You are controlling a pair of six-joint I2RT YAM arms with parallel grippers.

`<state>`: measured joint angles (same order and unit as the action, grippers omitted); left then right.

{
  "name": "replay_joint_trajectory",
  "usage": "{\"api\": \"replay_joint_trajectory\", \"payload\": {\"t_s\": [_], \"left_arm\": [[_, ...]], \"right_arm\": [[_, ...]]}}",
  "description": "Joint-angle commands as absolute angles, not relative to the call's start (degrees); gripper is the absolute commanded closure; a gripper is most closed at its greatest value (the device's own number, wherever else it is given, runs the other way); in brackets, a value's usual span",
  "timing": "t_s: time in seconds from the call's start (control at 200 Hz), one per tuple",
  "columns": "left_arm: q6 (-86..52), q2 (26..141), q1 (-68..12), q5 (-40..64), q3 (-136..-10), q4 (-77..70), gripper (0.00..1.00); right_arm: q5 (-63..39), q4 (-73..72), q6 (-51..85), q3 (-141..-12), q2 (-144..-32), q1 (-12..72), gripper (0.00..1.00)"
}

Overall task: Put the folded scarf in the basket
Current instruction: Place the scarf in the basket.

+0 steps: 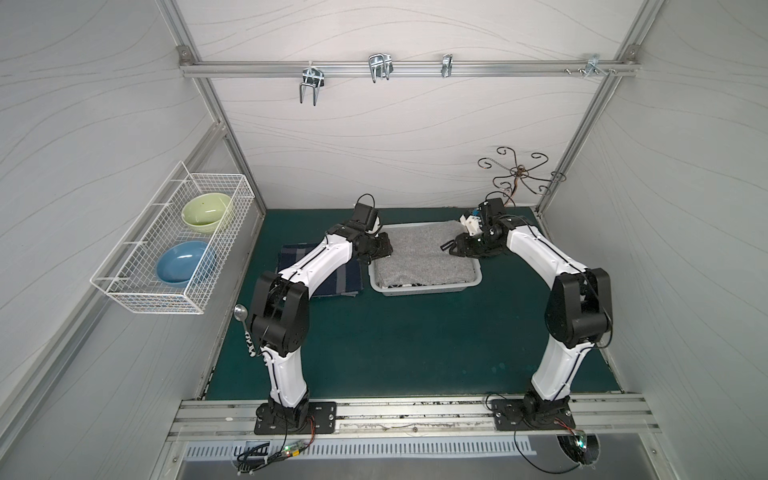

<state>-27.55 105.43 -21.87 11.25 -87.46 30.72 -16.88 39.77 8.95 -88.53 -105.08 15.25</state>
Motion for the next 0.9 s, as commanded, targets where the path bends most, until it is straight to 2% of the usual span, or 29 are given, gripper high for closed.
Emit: {"api": "replay_joint_trajectory", "payload": {"t_s": [0.0, 0.105, 0.365, 0.6, 0.76, 0.895], "left_arm": [[-25.1, 101.1, -21.1, 5.9, -88.4, 34.1, 0.56], [-23.5, 99.5, -21.2, 1.7, -89.4, 37.2, 0.55], [-24.1, 95.4, -21.2, 2.6, -86.5, 35.5, 0.51], [-25.0, 93.4, -21.3, 5.5, -85.1, 33.8, 0.5], [-26.2, 90.7, -15.7, 5.7, -79.6, 31.6, 0.5], [-28.1, 89.3, -9.5, 5.5, -72.2, 22.3, 0.52]], "right_arm": [[-14.5, 43.1, 8.1, -88.9, -102.6, 14.8, 0.48], [-12.2, 42.7, 8.2, -87.2, -100.1, 14.9, 0.48], [-8.7, 44.3, 8.0, -85.0, -96.7, 14.7, 0.47], [-9.8, 46.1, 8.4, -86.1, -94.0, 15.5, 0.45], [-9.4, 47.1, 8.1, -84.1, -87.6, 16.1, 0.44], [-10.4, 46.9, 8.6, -80.2, -81.1, 17.5, 0.44]]}}
